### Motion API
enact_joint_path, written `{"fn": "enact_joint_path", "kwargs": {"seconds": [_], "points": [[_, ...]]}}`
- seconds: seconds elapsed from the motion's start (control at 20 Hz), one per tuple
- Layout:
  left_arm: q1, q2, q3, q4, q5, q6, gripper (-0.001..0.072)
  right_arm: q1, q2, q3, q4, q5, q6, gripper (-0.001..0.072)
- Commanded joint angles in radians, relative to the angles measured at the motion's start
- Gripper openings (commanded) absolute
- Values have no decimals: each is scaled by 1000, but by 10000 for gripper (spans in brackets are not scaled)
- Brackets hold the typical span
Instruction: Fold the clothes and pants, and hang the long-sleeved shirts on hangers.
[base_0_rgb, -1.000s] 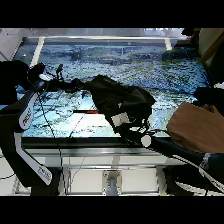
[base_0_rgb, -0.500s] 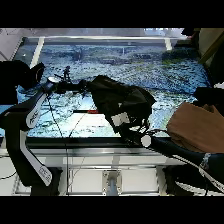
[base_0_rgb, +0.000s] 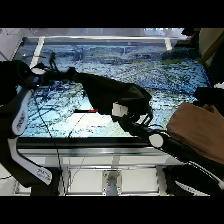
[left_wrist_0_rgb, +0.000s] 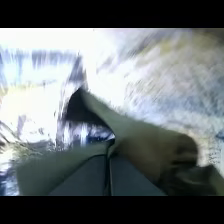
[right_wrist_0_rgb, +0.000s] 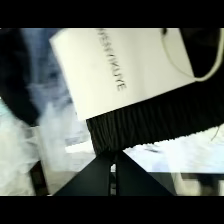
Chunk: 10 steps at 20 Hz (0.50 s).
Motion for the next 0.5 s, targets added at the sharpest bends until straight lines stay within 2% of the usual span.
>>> {"fn": "enact_joint_path", "kwargs": {"seconds": [0.0,0.15,0.25,0.3,0.45], "points": [[104,225,3,105,-102,4,10,-52,255,8,-71,15,-126,24],[175,454,3,121,-180,4,11,-106,465,91,-137,95,-193,24],[204,615,3,192,-198,3,10,-140,557,204,-223,201,-203,24],[207,685,3,259,-198,-20,9,-156,583,267,-276,272,-202,23],[197,837,2,520,-257,-195,10,-227,579,407,-418,540,-154,23]]}}
